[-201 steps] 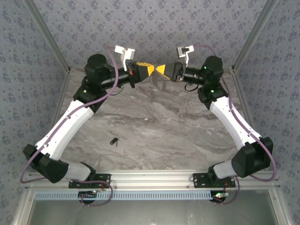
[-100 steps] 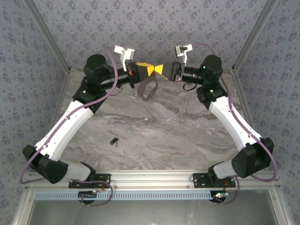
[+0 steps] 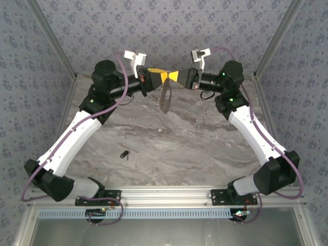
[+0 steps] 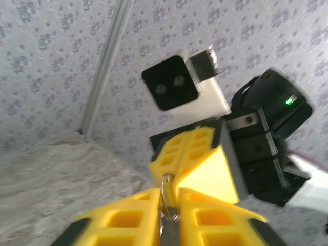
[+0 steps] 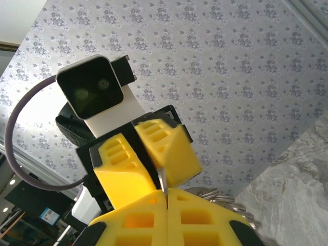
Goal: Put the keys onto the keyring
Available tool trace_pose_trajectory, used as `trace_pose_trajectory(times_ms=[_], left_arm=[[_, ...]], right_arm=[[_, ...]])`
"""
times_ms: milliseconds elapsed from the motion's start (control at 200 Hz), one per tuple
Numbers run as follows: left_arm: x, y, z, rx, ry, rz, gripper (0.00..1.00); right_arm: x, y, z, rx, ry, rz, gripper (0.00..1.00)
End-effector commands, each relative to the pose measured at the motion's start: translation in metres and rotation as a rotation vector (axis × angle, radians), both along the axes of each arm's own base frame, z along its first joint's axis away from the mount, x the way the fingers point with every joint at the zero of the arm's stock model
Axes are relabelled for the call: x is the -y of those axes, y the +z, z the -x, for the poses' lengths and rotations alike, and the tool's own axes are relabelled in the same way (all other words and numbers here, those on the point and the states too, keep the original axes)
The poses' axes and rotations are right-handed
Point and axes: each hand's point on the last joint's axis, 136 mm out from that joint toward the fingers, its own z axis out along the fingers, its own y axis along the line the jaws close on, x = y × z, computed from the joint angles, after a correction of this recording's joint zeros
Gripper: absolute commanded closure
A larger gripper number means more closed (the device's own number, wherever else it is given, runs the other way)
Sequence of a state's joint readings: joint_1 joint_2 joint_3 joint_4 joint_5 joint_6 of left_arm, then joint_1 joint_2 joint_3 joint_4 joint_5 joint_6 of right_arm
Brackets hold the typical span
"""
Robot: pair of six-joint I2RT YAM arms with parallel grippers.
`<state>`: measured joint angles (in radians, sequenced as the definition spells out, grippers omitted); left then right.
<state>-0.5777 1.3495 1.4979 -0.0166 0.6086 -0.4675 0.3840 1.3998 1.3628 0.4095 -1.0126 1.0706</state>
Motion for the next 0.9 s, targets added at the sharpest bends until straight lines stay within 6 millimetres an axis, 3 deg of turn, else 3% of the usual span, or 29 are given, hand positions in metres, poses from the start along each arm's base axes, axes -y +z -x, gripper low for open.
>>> trace_pose_trajectory(times_ms=[0,215,535,894], left_arm=[[-0.014,-0.009,0.000,-0.005,0.092,-0.039,0.55],[-0.048,-0.023,-0.012,-0.020,0.312,-0.087,0.03],[-0.112,-0.049,-0.033,-0.200,0.690,-0.163,0.02],[-0.124,-0.076,-0.041,-0.224,0.767,-0.268,0.02]], right_arm=[[0.016,0.014,0.007,0.072,-0.083,-0.004,1.00],[0.028,0.004,0.008,0.067,-0.132,0.036,1.00],[0.034,-0.001,0.009,0.072,-0.135,0.041,1.00],[0.030,-0.023,-0.001,0.019,-0.152,0.118,1.00]])
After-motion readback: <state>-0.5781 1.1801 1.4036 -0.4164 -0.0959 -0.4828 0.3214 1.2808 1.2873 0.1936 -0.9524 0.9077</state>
